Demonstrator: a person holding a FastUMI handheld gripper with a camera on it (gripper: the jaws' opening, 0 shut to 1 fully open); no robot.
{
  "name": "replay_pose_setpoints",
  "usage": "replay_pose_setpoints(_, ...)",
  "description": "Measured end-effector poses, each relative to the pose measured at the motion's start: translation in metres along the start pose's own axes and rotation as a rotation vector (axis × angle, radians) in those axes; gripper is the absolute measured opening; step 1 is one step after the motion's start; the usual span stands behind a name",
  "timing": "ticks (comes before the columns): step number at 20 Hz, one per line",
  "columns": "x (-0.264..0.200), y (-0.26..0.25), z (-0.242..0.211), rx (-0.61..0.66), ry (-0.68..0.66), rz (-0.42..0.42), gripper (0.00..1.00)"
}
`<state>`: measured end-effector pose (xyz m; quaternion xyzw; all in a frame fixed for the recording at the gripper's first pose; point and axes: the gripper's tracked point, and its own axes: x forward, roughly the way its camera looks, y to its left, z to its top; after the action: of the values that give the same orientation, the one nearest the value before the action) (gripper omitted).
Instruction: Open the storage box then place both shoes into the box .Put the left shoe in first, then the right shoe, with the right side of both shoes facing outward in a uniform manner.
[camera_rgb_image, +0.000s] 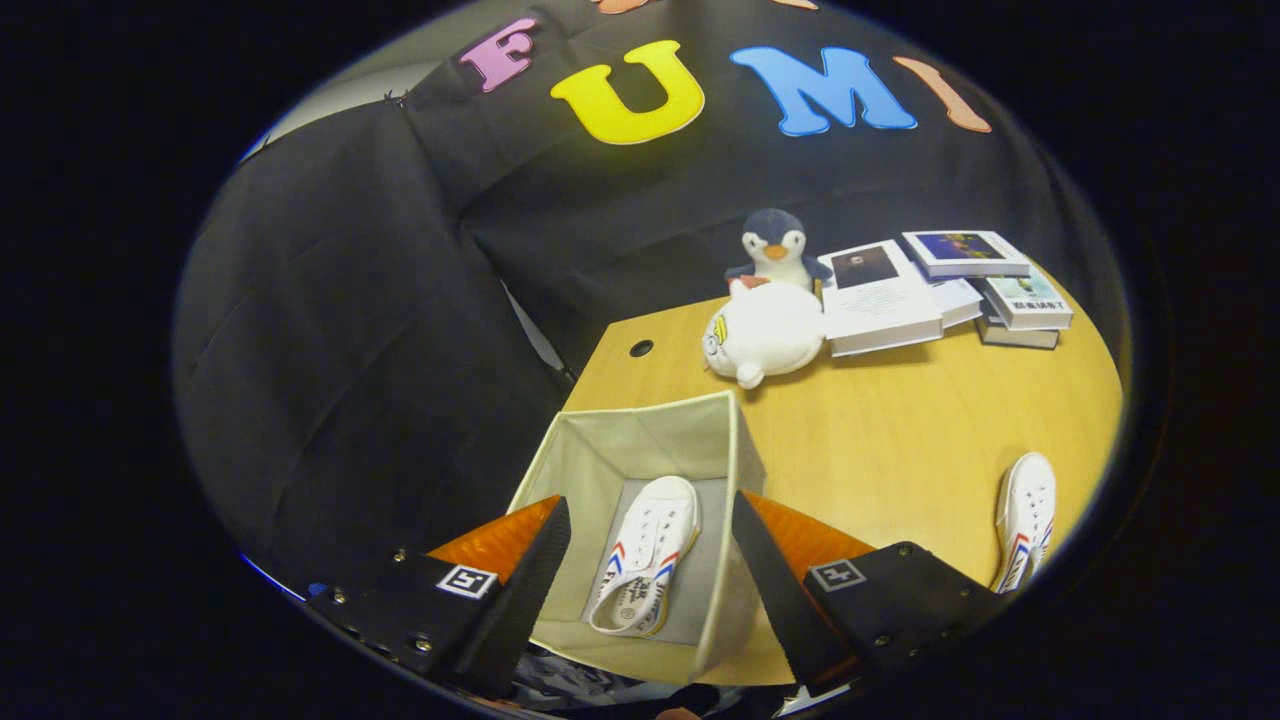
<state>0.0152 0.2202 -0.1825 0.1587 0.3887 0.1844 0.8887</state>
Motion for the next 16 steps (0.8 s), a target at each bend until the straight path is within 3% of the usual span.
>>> replay_pose_setpoints(16, -0.099, -0.226, -0.005, -0.010, -0.043, -0.335, 0.98)
